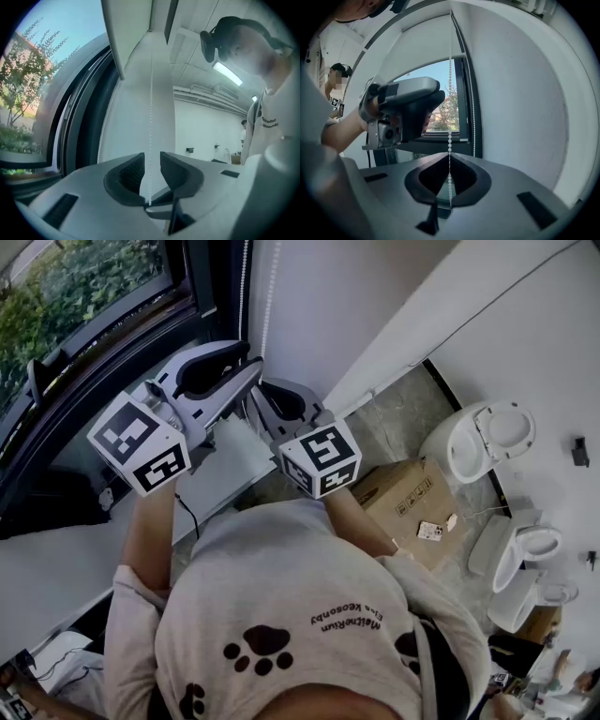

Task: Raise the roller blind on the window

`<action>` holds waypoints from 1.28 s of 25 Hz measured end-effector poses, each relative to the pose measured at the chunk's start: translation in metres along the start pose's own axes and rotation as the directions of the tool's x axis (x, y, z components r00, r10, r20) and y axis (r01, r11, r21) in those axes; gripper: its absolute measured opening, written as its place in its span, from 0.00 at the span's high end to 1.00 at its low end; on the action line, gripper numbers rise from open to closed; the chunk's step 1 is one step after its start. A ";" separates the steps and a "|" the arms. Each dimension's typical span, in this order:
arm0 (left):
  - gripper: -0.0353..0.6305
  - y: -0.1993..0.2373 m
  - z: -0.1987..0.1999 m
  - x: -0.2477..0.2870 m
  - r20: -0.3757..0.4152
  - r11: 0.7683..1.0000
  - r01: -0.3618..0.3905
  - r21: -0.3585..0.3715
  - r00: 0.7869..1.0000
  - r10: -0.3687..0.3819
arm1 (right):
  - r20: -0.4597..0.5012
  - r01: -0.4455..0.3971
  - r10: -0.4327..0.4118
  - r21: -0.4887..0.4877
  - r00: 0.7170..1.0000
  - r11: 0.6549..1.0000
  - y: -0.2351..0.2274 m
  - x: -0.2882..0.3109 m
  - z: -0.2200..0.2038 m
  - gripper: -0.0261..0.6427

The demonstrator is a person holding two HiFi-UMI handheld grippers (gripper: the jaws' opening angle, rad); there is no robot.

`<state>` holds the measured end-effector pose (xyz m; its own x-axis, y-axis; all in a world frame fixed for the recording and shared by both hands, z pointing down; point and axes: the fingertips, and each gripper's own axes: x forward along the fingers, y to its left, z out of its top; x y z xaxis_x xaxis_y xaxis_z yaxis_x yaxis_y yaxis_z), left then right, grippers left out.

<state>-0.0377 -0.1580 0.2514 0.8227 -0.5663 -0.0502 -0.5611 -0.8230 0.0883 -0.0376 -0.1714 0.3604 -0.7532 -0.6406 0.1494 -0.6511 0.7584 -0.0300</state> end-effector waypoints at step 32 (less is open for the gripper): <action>0.93 0.012 0.031 0.024 -0.056 0.995 0.028 0.091 0.998 -0.023 | -0.077 0.010 -0.009 0.006 0.997 1.000 -0.001 0.010 -0.034 0.94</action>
<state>-0.0277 -0.1826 0.2209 0.8394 -0.5436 0.0032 -0.5436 -0.8394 -0.0044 -0.0415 -0.1744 0.3955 -0.7375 -0.6366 0.2256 -0.6590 0.7514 -0.0340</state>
